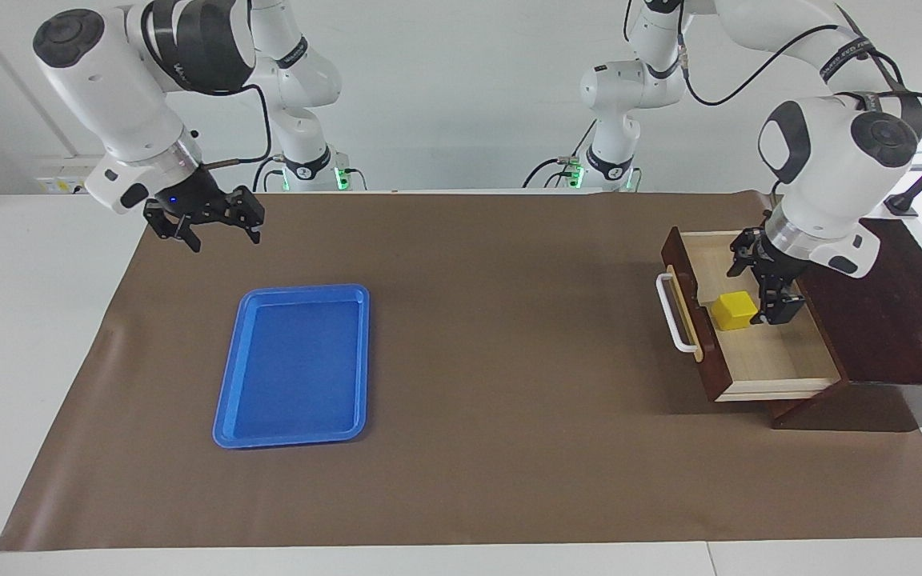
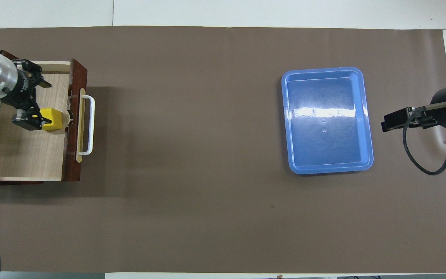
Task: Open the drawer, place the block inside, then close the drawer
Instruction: 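Release the block and push the drawer shut with the left gripper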
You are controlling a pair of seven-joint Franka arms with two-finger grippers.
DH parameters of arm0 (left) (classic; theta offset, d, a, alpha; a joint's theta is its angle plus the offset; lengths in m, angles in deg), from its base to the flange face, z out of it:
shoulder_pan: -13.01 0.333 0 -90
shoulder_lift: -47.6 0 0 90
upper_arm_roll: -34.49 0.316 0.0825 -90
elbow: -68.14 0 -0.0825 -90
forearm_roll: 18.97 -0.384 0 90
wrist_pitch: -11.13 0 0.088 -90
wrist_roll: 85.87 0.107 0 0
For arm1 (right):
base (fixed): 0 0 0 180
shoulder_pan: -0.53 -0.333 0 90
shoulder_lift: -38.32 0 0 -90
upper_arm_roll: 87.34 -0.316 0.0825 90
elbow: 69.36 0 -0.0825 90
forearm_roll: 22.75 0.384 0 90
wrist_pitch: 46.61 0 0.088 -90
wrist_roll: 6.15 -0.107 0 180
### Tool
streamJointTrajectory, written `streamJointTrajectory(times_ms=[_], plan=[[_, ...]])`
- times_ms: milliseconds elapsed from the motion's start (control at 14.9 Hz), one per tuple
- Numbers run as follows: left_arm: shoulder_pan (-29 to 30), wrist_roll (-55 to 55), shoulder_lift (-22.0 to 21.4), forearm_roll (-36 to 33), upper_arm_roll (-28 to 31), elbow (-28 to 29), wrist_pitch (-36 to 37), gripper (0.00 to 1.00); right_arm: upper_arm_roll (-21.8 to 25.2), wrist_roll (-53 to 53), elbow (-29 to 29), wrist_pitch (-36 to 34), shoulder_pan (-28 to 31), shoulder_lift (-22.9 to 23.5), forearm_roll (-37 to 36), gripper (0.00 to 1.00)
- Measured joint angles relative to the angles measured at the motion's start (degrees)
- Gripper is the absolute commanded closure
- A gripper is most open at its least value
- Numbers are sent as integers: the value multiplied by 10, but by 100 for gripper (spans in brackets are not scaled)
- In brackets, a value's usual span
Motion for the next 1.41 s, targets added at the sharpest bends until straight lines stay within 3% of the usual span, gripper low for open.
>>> streamJointTrajectory(times_ms=[201,470,940,1409], plan=[[-49,-47,16,-3,-2,6,-3,0,8,-9,0,-31,12,-23,-8,0],[-50,-51,19,-21,4,55,-55,0,12,-10,-7,-38,14,-32,-30,0],[-14,-33,11,-48,5,72,-79,0,4,-10,-20,-38,14,-32,-60,0],[80,54,8,-89,9,73,-96,0,2,-10,-30,-45,15,-32,-47,0]])
